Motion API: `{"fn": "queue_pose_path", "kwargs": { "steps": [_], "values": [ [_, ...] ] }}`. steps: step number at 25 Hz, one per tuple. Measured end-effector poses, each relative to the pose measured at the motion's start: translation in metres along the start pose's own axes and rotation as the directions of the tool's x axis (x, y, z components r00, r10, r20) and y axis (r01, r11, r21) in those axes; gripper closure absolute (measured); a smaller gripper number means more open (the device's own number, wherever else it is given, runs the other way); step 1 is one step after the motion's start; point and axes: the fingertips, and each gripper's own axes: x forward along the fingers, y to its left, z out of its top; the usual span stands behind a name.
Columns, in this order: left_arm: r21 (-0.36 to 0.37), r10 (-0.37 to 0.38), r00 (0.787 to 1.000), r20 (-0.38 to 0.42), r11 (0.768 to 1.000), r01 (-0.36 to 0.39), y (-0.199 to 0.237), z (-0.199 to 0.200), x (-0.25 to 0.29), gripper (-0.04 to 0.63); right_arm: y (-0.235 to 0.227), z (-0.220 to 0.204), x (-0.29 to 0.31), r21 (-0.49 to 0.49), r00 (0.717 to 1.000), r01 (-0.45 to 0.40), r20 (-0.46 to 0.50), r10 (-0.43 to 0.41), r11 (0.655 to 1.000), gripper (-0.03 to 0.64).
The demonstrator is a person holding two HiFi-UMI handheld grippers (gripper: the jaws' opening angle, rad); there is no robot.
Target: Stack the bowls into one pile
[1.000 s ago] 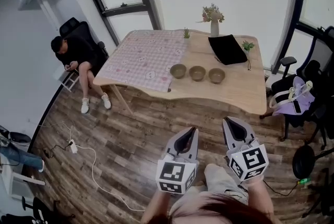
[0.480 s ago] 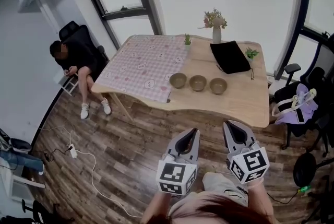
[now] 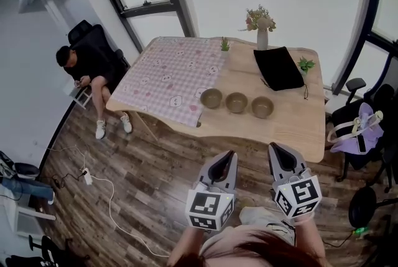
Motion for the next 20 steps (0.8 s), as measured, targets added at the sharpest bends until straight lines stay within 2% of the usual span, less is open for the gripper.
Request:
{"fn": "queue_pose_path", "kwargs": {
  "steps": [12,20],
  "values": [
    [-0.027,0.070,0.998,-0.001,0.997,-0.070,0.009,0.005,0.059,0.583,-0.046,0.001,0.044,-0.024,0.999,-0.051,-0.013,0.051,0.998,0.617],
    [-0.017,0.077,0.997,-0.025,0.997,-0.078,0.017,0.003,0.081,0.583,-0.063,0.000,0.070,-0.031,0.998,-0.056,-0.023,0.055,0.998,0.617]
  ]
}}
